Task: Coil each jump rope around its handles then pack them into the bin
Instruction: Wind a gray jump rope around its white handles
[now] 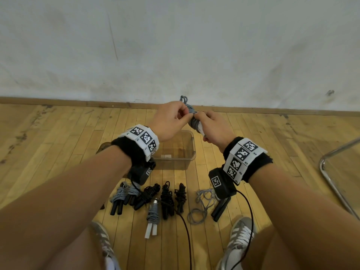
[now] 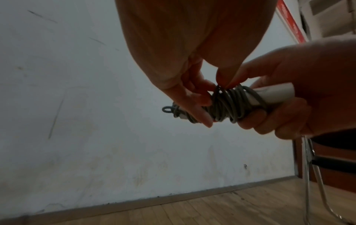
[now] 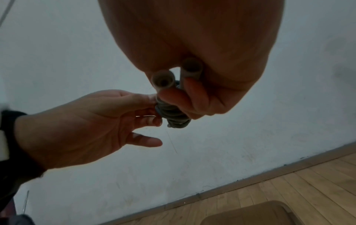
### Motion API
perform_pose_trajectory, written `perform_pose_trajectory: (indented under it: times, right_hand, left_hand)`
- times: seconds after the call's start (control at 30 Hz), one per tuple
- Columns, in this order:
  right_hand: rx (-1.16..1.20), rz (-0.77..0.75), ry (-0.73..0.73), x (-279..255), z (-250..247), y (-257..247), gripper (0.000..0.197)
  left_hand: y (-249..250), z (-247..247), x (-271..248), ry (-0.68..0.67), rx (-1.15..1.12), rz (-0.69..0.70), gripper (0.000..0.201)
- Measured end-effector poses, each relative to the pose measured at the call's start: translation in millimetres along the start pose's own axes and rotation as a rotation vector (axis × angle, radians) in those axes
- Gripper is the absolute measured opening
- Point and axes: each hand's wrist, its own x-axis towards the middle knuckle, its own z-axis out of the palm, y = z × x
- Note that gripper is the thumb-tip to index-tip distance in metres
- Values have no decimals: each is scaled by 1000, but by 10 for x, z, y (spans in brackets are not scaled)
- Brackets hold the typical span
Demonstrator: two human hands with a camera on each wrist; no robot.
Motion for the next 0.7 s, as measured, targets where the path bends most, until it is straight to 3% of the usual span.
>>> perform_pose_trajectory:
  times: [0.23, 0.47, 0.57, 0.7]
  right_hand:
    - [40, -36, -51, 20, -23, 50, 41]
    - [105, 10, -154, 19, 37, 91, 38]
    - [143, 1, -146, 29, 77, 81, 35]
    - [212, -14, -121, 55, 67, 67, 32]
  left_hand:
    - [16, -142, -25, -76, -134, -84, 7]
    - [0, -90, -48, 34, -33, -69, 8]
    - [-2, -76, -41, 113, -2, -16, 7]
    - [2, -61, -28, 206, 120, 153, 6]
